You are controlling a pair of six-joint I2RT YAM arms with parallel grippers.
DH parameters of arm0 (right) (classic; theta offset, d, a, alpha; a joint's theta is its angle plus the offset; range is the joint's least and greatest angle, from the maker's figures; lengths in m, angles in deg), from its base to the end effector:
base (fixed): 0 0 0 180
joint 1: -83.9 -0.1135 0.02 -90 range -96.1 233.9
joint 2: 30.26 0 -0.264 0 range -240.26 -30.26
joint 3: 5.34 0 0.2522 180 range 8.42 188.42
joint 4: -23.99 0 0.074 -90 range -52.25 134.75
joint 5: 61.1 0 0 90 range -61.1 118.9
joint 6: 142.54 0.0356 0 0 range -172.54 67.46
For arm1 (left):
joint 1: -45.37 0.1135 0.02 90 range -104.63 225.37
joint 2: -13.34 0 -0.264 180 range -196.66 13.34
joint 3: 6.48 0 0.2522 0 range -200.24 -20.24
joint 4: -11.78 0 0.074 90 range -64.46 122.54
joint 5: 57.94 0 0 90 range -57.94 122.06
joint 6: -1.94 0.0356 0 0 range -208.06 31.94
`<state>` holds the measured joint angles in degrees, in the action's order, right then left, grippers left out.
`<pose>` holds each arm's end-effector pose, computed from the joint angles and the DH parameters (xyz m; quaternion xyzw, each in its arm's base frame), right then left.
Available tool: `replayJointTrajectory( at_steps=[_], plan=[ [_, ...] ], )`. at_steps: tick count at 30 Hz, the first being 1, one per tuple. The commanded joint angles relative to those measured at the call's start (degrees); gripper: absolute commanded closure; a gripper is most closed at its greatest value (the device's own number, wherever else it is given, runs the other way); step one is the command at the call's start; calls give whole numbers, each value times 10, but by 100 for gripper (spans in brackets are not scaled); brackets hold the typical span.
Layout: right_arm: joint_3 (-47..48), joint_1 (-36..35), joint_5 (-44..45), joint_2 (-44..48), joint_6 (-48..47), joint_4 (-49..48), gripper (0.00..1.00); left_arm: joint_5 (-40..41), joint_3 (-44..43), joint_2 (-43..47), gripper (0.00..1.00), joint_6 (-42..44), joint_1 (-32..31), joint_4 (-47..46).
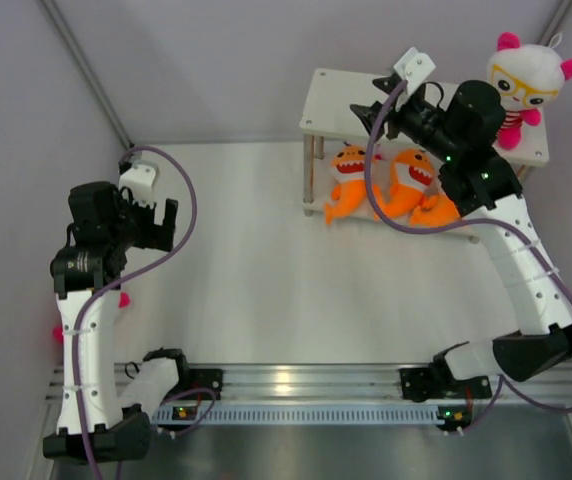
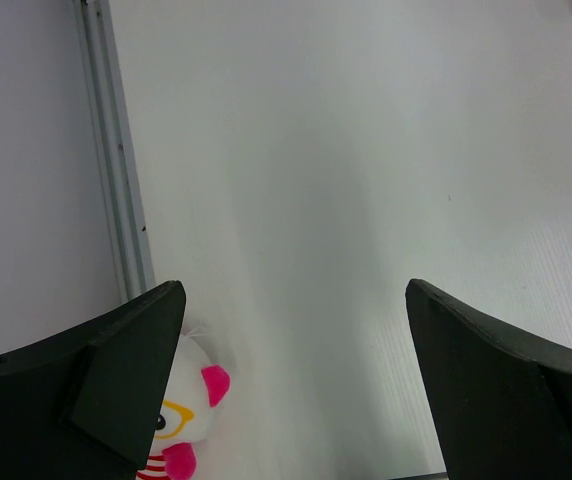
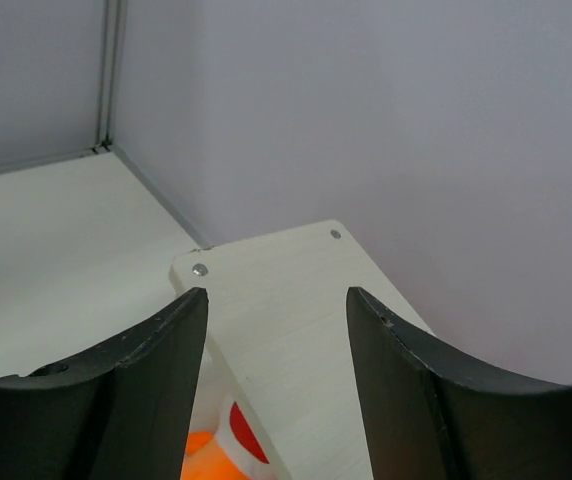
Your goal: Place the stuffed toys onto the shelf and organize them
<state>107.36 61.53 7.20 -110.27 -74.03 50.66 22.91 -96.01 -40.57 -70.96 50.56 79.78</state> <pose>0.2659 0.1237 0.5209 -0.3752 0.5572 0.1315 0.7290 0.1615 0.0090 0.4153 0.1288 0.8647 0.0243 0.4848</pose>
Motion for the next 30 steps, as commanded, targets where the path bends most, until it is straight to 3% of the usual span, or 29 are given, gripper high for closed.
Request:
replayJointTrajectory(
  at_steps=[1,9,15,21,30],
  plan=[
    [-51,-42,45,34,-21,-17,42,-3,-11,-1,2,0,-1,-4],
    [-282,-134,165,139,4,-123,43,-3,4,-1,2,2,-1,-5],
    [-441,-142,271,165,52,-227,45,-4,12,-7,2,-1,-1,-4],
    [-498,-138,378,153,72,-286,54,-7,20,-9,2,4,-1,-5],
    [-524,-87,399,65,76,-343,59,-10,23,-21,2,6,-2,-6]
  ],
)
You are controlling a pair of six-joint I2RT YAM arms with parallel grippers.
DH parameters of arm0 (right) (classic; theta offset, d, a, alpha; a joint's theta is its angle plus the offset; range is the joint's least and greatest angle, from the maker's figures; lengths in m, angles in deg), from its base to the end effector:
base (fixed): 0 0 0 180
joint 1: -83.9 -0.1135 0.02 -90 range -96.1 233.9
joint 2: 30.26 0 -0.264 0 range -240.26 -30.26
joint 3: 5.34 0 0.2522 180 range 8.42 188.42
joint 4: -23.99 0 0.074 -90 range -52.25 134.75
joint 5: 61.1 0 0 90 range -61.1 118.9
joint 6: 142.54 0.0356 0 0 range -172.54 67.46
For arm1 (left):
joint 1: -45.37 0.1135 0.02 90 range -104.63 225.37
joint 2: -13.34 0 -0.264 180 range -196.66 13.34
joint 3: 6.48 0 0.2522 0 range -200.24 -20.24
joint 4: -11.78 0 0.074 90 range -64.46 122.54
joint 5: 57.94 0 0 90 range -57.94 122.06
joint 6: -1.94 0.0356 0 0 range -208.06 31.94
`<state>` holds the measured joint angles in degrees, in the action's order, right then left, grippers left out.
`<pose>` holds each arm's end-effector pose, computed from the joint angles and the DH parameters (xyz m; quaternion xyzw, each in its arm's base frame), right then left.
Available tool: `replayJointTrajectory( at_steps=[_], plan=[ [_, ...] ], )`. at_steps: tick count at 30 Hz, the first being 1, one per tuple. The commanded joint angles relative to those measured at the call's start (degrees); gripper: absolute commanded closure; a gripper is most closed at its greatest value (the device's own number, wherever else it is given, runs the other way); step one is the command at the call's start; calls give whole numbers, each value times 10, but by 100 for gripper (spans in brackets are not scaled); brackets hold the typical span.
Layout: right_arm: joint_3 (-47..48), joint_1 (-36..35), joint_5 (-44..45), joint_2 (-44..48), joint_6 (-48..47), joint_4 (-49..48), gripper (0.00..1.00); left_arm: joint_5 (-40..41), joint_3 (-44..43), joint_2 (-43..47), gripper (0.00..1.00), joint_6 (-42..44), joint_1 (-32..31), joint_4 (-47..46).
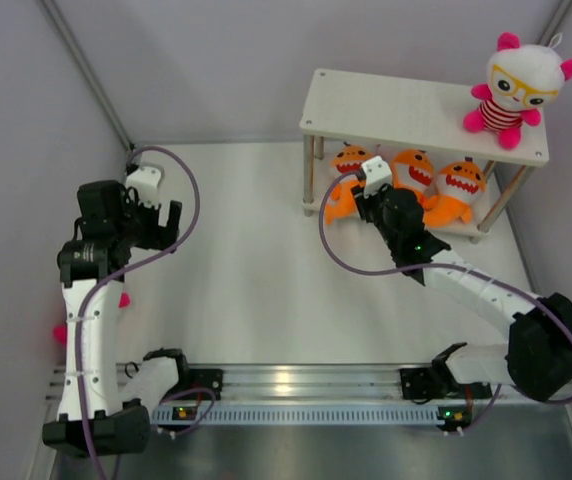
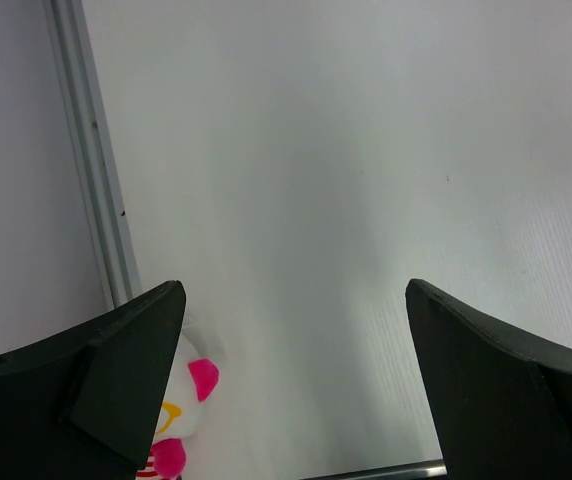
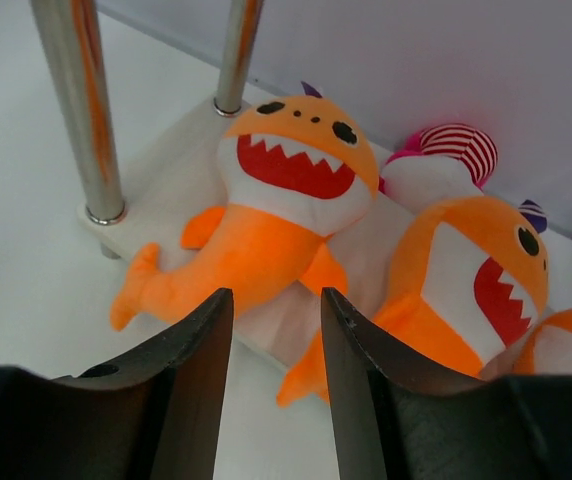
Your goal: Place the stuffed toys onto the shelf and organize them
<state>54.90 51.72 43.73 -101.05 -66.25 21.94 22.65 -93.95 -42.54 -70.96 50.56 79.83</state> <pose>0.2489 0.1458 0.3006 -0.2153 0.7246 0.0074 0.6546 0.1743 0.0100 0.3993 0.1291 0.8812 0.0149 0.4546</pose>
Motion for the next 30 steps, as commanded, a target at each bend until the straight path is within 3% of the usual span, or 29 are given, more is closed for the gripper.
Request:
replayJointTrajectory(
  at_steps=[1,9,13,14,17,19,20,24,30],
  plan=[
    [1,13,41,-46,-7,-75,59,-7,2,-2,2,7,-1,-7],
    [5,29,60,-66,6,-113,62,11,17,-5,2,13,-1,-7],
    [0,30,27,-39,15,-92,62,145,36,-42,2,13,-1,-4],
    [-3,30,22,-33,16,-91,62,240,50,-52,2,19,-1,-4],
    [-13,29,-1,-5,14,-85,62,363,86,-82,2,49,1,-7],
    [-13,27,-24,12,18,-71,62,340,100,-106,2,77,25,-7],
    [-13,26,-41,15,21,-67,62,284,100,-116,2,86,45,-6],
    [-12,12,-72,34,24,-53,62,204,77,-190,2,104,197,-6],
    [-5,-11,-112,54,14,-46,61,163,92,-247,2,173,267,-6]
  ],
)
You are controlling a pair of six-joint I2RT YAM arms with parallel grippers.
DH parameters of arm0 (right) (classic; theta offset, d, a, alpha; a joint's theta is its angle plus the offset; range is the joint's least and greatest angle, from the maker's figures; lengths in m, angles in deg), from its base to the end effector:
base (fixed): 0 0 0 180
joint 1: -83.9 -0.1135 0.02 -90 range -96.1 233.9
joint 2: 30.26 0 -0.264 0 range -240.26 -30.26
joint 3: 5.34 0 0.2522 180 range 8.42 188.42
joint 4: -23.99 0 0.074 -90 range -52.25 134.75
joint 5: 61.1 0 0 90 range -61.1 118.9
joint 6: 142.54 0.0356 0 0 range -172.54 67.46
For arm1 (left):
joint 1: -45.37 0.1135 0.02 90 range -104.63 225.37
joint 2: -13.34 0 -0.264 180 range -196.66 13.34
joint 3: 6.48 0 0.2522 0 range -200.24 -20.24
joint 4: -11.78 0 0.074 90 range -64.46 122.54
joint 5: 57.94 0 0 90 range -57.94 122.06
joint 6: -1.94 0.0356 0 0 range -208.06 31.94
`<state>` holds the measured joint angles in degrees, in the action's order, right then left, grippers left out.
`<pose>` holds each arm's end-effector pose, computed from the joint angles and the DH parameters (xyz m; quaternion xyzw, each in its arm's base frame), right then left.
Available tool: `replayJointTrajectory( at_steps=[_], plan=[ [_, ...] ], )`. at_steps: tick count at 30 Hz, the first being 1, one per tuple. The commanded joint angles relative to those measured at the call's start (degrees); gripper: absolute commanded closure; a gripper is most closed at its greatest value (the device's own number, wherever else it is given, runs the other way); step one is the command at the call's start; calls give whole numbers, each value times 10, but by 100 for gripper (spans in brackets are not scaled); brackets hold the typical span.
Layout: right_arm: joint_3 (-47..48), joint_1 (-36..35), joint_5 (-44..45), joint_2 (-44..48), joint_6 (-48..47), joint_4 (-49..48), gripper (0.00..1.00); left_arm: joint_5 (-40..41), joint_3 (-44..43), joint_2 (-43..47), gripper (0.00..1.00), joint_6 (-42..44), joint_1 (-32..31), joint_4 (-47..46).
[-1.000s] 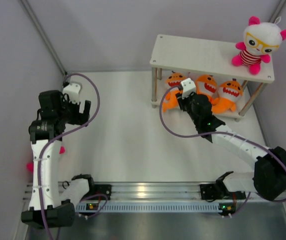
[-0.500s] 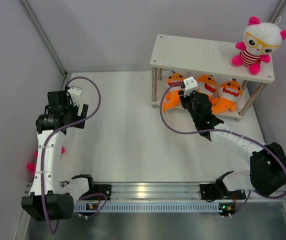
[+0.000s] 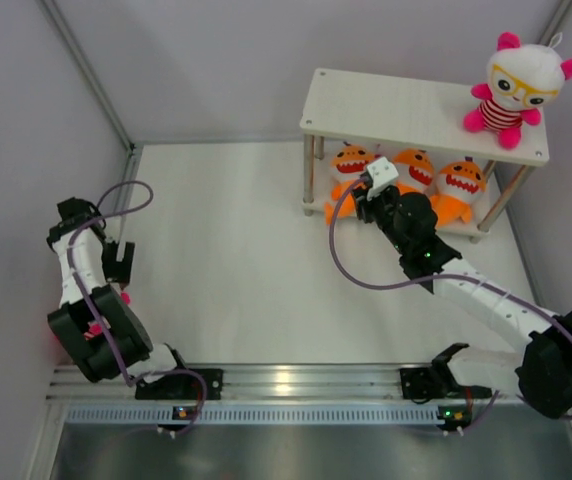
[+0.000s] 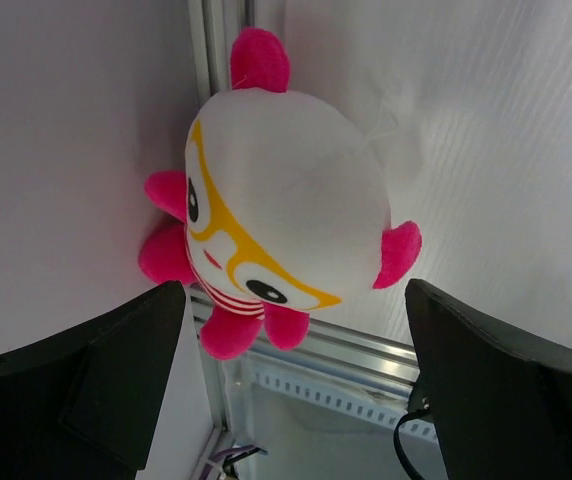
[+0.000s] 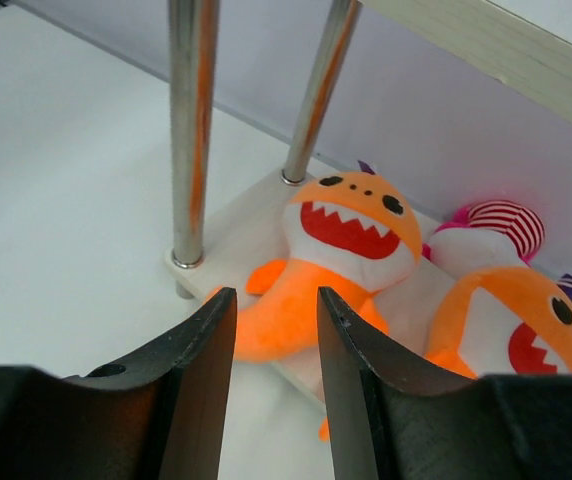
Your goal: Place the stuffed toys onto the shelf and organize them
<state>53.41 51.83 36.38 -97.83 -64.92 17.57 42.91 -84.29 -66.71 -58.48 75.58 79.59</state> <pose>0.2378 0.1435 0.3143 -0.2306 0.6838 0.0717 0.6885 0.2244 0.1384 0.2612 -0.0218 0.9804 0.1667 0.1031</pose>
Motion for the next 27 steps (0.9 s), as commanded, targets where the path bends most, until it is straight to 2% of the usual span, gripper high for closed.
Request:
replayJointTrajectory(
  at_steps=[1,8,11,14,15,17,18,19,24,27],
  plan=[
    [9,-14,-43,23,2,-5,61,-59,-6,-12,2,58,25,-4],
    [14,-31,-47,22,-11,2,60,-79,-2,-70,5,95,85,-3],
    [13,-34,-47,20,-12,1,60,-106,2,-101,10,109,106,-3],
    [15,-37,-44,17,-13,0,60,-157,-6,-140,29,107,122,-3],
    [17,-38,-44,17,-14,1,60,-165,-3,-148,48,101,123,-3],
    [22,-41,-42,16,-14,6,60,-205,3,-146,68,101,122,-1],
    [25,-43,-41,17,-15,11,60,-219,13,-129,97,104,123,-1],
    [30,-49,-40,17,-16,15,60,-234,16,-116,100,103,122,-1],
    [75,-91,-27,12,-17,51,59,-360,3,17,100,39,121,-2],
    [119,-138,-33,-3,29,52,57,-491,-42,98,100,-17,120,-2]
  ],
)
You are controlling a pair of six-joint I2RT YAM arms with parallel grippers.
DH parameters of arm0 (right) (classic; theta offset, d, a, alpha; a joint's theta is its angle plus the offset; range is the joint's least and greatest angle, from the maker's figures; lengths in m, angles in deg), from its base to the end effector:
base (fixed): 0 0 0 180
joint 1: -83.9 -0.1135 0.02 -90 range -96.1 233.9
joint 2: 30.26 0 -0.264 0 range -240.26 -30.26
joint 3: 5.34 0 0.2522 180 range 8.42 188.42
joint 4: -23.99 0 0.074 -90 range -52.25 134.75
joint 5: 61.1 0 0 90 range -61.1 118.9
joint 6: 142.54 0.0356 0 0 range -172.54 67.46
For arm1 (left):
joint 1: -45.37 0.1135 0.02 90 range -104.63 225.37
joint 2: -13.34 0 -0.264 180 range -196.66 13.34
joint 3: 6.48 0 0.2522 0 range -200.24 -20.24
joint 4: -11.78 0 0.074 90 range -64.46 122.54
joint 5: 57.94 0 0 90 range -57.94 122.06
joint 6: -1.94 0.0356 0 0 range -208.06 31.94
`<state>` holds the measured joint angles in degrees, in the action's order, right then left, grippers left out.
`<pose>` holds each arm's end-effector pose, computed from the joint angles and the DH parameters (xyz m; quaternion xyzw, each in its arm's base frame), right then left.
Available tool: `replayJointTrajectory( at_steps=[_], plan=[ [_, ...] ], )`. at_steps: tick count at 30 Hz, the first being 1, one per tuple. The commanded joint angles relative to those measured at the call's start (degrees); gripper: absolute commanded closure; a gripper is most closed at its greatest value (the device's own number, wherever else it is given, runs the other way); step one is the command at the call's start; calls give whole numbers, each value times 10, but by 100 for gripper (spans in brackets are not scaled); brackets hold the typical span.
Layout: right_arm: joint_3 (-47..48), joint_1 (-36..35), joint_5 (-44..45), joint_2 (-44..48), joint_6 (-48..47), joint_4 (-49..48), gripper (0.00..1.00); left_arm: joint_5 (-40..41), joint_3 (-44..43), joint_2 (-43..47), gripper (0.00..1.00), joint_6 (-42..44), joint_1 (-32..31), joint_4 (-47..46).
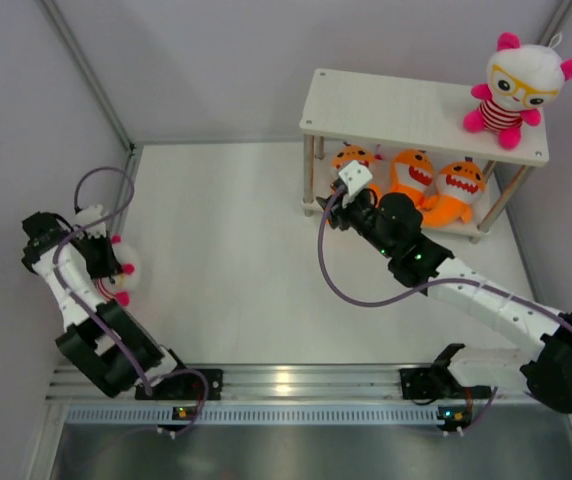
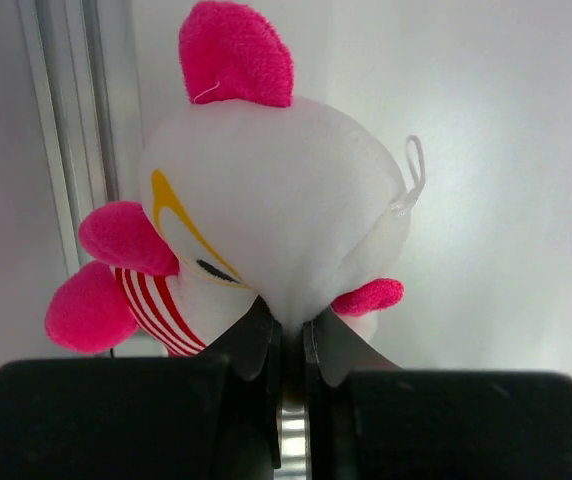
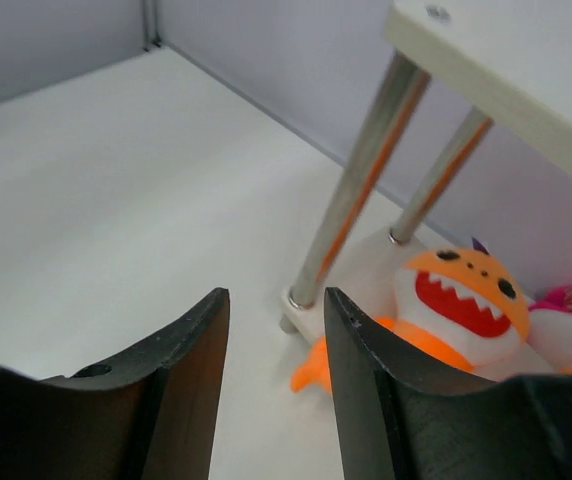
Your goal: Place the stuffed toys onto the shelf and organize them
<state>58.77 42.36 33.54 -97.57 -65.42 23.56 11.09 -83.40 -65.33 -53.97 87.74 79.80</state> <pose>0.2110 0.1831 0.3377 -0.3059 0.6561 0.1422 0.6751 0.1987 0.1640 0.2640 -0.0380 0.9678 -0.0339 0.2465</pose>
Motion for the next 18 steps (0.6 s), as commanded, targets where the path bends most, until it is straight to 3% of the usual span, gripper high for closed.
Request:
replayJointTrajectory(
  at_steps=[1,4,10,18],
  plan=[
    [88,-54,-12,-12,45,-14,55,-238,-62,99,100,-78,-3,-6],
    [120,-109,-44,-50,61,-50,47,-341,-107,135,100,-141,-9,-5],
    [181,-217,-102,-161,50,-155,19,-408,-165,171,100,-245,-10,-5],
    [259,-258,-62,-288,124,-261,17,-523,-211,184,100,-368,-10,-4]
  ],
)
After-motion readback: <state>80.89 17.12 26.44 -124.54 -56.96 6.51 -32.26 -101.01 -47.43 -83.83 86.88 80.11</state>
